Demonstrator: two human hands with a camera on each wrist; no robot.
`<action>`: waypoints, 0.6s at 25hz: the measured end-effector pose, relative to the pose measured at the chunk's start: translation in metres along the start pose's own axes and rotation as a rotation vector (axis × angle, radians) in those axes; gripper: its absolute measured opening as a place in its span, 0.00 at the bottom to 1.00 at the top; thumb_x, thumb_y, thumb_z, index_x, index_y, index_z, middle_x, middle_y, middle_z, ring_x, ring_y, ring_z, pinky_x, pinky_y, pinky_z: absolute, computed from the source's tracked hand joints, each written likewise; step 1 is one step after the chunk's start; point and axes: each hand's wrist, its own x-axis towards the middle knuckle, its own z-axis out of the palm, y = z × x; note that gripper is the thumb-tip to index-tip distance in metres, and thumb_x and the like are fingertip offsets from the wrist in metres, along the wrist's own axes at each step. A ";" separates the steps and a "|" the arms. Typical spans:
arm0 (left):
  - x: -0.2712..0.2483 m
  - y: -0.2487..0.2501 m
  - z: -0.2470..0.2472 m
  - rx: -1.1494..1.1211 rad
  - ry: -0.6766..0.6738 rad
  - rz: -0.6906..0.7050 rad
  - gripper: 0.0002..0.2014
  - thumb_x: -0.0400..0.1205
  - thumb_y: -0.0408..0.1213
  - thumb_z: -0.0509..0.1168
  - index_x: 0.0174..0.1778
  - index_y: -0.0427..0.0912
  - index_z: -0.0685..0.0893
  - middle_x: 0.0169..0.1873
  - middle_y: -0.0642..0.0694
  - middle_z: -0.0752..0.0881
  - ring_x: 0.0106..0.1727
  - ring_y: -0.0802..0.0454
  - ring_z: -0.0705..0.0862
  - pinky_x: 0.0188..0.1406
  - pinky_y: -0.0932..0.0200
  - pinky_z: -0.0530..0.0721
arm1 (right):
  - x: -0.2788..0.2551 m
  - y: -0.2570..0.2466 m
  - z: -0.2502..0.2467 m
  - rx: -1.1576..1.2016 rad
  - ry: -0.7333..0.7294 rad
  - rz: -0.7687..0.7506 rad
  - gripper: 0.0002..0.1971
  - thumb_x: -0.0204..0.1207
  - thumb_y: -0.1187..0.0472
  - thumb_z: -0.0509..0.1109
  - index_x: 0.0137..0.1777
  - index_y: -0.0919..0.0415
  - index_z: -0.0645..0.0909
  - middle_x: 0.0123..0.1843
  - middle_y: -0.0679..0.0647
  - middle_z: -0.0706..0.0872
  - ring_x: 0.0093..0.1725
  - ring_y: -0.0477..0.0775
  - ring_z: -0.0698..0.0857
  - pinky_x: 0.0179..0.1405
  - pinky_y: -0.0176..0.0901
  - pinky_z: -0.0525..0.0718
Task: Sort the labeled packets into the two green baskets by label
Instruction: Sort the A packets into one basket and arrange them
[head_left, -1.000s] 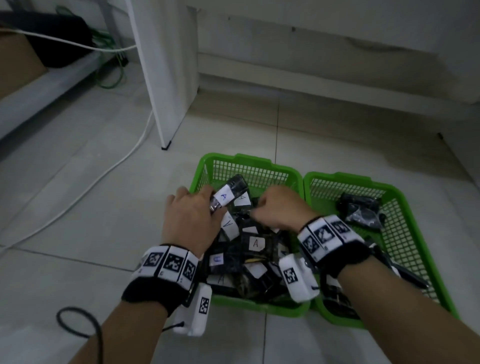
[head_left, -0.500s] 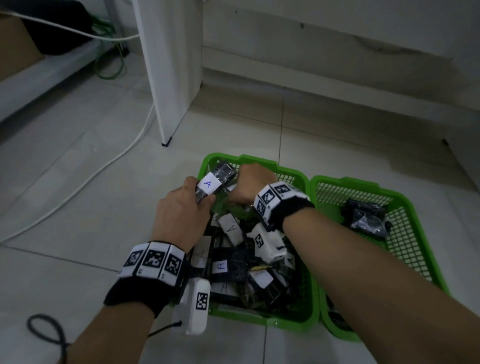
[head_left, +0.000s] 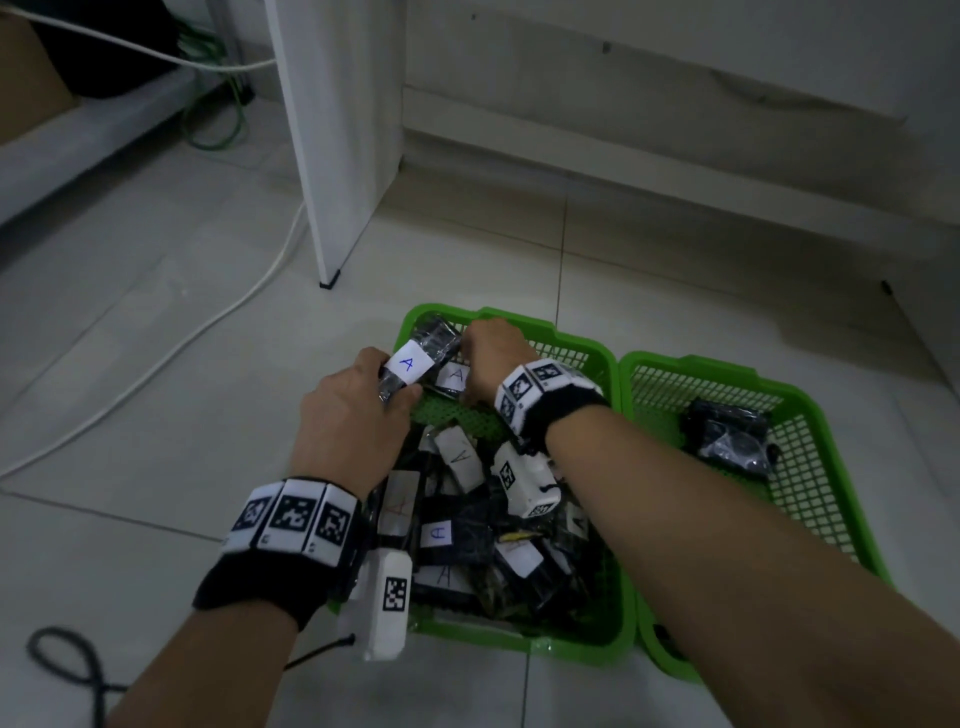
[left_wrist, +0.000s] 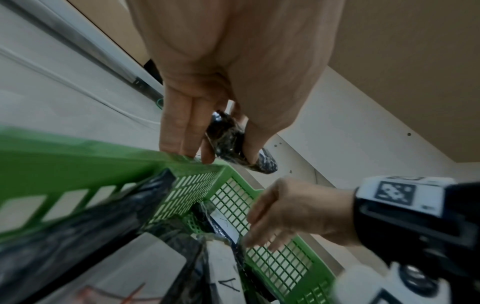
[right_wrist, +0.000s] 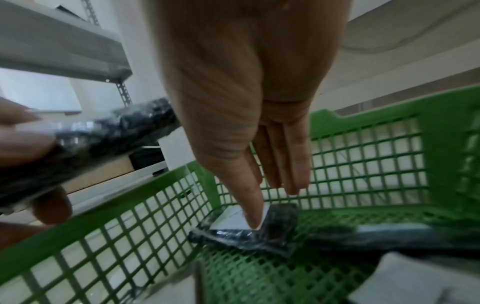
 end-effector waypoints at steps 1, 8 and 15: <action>-0.001 0.000 0.000 0.006 -0.006 -0.003 0.15 0.83 0.49 0.67 0.58 0.42 0.79 0.41 0.38 0.88 0.44 0.33 0.85 0.37 0.52 0.73 | -0.004 0.007 -0.004 -0.013 -0.012 0.060 0.11 0.70 0.64 0.80 0.38 0.63 0.79 0.39 0.58 0.82 0.48 0.63 0.89 0.39 0.45 0.80; -0.006 0.010 0.004 0.108 -0.088 0.075 0.18 0.83 0.52 0.66 0.60 0.42 0.79 0.45 0.35 0.88 0.46 0.32 0.85 0.42 0.46 0.82 | -0.011 0.101 0.024 -0.065 -0.307 0.218 0.17 0.63 0.52 0.88 0.50 0.55 0.91 0.53 0.55 0.91 0.55 0.60 0.89 0.48 0.39 0.87; -0.006 0.008 0.003 0.201 -0.151 0.094 0.18 0.81 0.54 0.66 0.61 0.47 0.79 0.46 0.37 0.89 0.45 0.34 0.86 0.42 0.48 0.84 | -0.056 0.075 0.008 0.045 -0.311 0.198 0.37 0.64 0.48 0.87 0.68 0.66 0.81 0.64 0.59 0.86 0.60 0.62 0.86 0.61 0.54 0.87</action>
